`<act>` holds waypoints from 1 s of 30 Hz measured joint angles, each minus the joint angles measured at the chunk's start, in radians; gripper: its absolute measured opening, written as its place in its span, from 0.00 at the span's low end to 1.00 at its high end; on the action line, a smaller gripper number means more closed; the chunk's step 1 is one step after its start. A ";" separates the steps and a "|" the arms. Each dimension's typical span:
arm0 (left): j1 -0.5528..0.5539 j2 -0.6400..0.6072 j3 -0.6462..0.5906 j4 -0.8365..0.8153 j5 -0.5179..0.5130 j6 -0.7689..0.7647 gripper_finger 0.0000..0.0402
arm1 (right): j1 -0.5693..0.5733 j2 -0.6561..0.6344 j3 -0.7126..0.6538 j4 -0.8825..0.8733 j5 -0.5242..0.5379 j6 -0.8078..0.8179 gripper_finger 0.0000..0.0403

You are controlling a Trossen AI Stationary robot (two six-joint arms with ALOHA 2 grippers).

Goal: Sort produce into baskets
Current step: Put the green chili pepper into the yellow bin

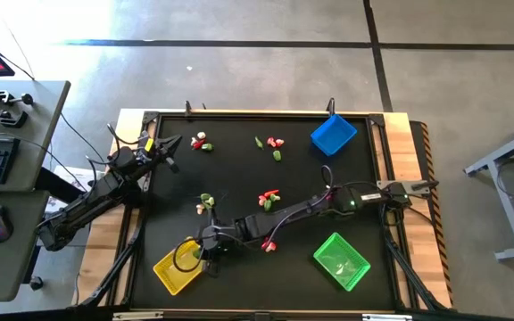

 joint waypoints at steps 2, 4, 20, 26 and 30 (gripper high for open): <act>0.000 0.000 0.000 0.000 0.000 0.000 0.00 | 0.000 0.000 0.000 0.001 0.000 -0.015 0.30; 0.000 0.000 0.000 0.000 0.000 0.000 0.00 | 0.000 0.000 0.000 0.005 0.000 -0.018 0.34; 0.000 0.000 0.000 0.000 0.000 0.000 0.00 | -0.052 -0.097 -0.006 -0.141 0.316 -0.289 0.03; 0.000 0.000 0.000 0.000 0.000 0.000 0.00 | -0.112 -0.104 -0.073 -0.086 0.254 -0.315 0.01; 0.000 0.000 0.000 0.000 0.000 0.000 0.00 | -0.143 -0.107 -0.136 -0.004 0.246 -0.314 0.00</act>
